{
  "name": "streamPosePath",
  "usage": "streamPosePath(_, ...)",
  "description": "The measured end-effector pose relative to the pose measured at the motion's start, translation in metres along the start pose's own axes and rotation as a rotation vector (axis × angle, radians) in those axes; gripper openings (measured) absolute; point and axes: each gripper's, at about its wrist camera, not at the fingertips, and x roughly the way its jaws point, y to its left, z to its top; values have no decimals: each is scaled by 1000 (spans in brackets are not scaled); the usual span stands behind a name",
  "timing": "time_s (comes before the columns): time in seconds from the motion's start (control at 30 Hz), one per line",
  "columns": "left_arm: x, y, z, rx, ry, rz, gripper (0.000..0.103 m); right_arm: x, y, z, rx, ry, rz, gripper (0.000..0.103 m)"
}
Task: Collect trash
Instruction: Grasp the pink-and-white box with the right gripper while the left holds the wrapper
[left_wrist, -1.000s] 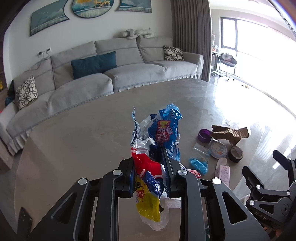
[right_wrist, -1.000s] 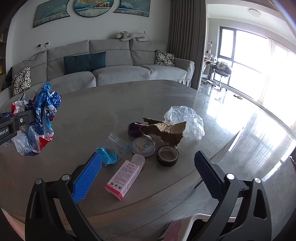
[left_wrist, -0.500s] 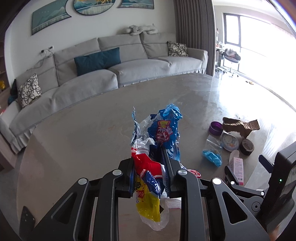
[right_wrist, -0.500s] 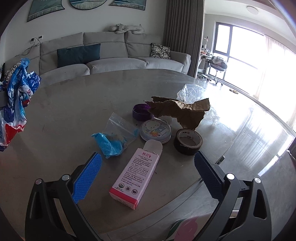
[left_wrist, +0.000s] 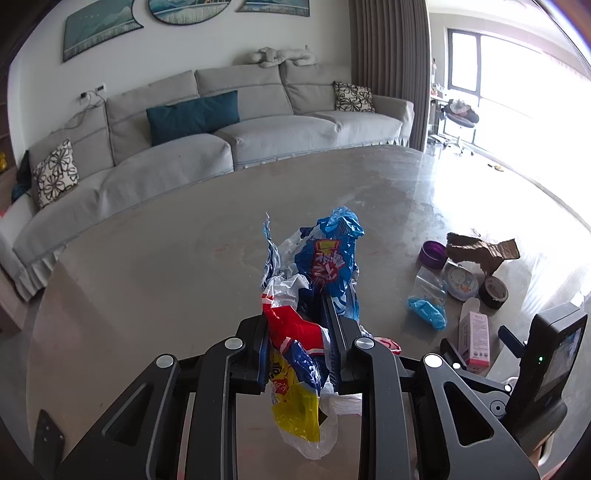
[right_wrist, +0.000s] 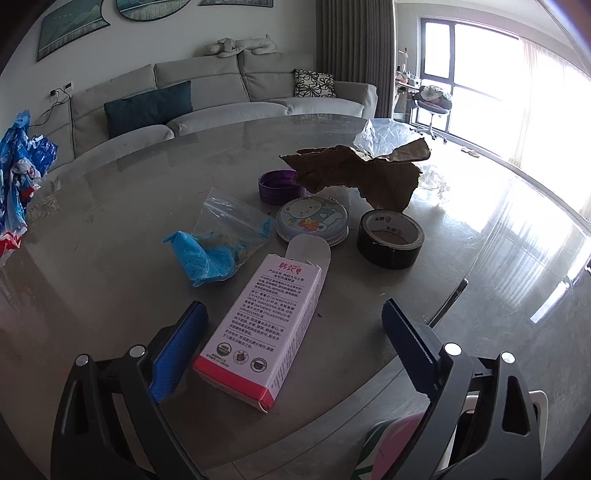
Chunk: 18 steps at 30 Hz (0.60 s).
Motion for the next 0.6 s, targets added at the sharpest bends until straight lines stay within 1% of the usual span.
streamPosePath(0.03,0,0,0,0,1,0,25,-1,2,0,-10,-4,14,83)
streamPosePath(0.07,0,0,0,3,1,0,25,-3,4,1,-22,-7,24,72)
streamPosePath(0.1,0,0,0,3,1,0,25,-4,6,1,-32,-10,37,64)
streamPosePath(0.17,-1,0,0,1,-1,-2,25,-5,9,3,-46,-7,54,41)
streamPosePath(0.2,-1,-1,0,2,-2,-3,25,-6,10,3,-48,-5,56,34)
streamPosePath(0.23,-2,-1,1,3,-3,-2,25,-7,11,3,-49,-2,57,30)
streamPosePath(0.37,-4,-3,2,5,-8,-1,25,-11,9,4,-45,3,69,30)
streamPosePath(0.6,-8,-5,1,7,-8,-3,25,-34,9,11,-87,-37,51,30)
